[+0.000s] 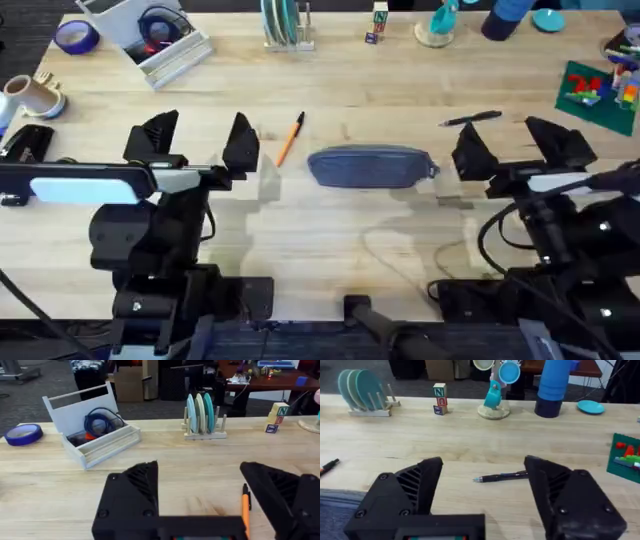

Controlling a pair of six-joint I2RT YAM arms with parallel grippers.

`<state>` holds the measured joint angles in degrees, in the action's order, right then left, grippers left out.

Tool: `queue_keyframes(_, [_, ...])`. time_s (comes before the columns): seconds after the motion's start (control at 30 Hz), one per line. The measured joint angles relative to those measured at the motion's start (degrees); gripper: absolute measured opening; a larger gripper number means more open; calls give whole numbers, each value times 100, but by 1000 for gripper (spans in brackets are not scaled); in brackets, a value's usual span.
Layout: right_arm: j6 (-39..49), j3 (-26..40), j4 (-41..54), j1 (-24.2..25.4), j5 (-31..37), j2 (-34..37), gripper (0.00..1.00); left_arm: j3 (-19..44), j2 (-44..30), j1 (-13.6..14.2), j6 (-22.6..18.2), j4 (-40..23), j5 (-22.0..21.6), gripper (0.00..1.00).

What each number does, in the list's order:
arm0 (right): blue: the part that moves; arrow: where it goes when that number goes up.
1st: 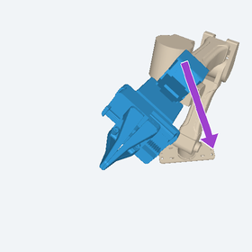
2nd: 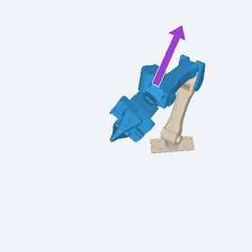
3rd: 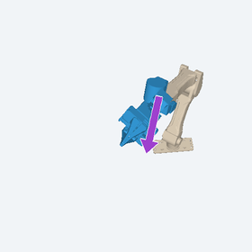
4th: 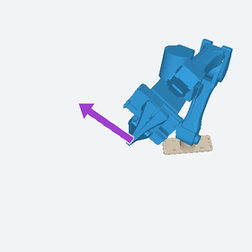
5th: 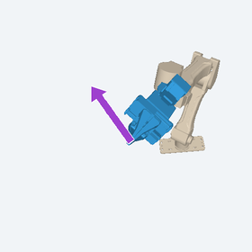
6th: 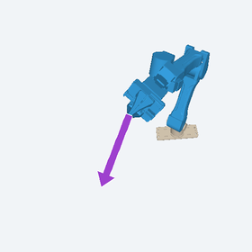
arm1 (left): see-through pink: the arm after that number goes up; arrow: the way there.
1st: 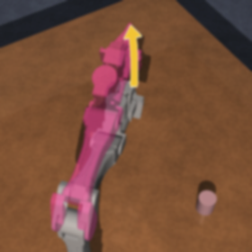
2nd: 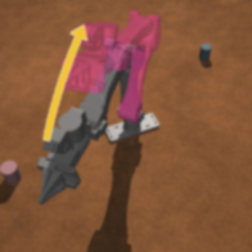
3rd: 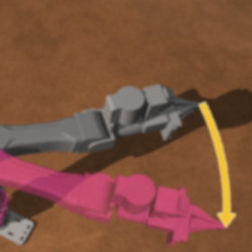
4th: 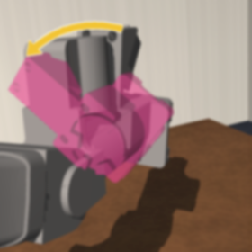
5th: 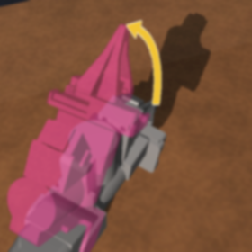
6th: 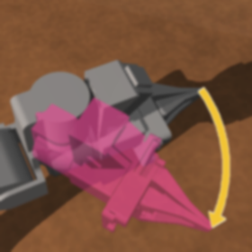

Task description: Unzip the bag, pick up the pens from the table one at a time and place them inside, then zip the bag closed.

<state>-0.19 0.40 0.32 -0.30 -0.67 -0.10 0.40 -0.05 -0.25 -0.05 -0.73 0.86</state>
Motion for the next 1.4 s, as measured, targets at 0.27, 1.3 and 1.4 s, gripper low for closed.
queue_keyframes(0.27, [0, 172, 216, 0, -114, 0, 996, 346, 0, 1, -23, -486, 2, 995])
queue_keyframes(1.3, [161, 6212, 4979, 0, -210, 2892, 995, 7359, -3109, 0, -40, -6179, 2, 995])
queue_keyframes(1.4, [175, 6525, 5357, 0, -295, 3294, 995, 7743, -3524, 0, -39, -6520, 2, 994])
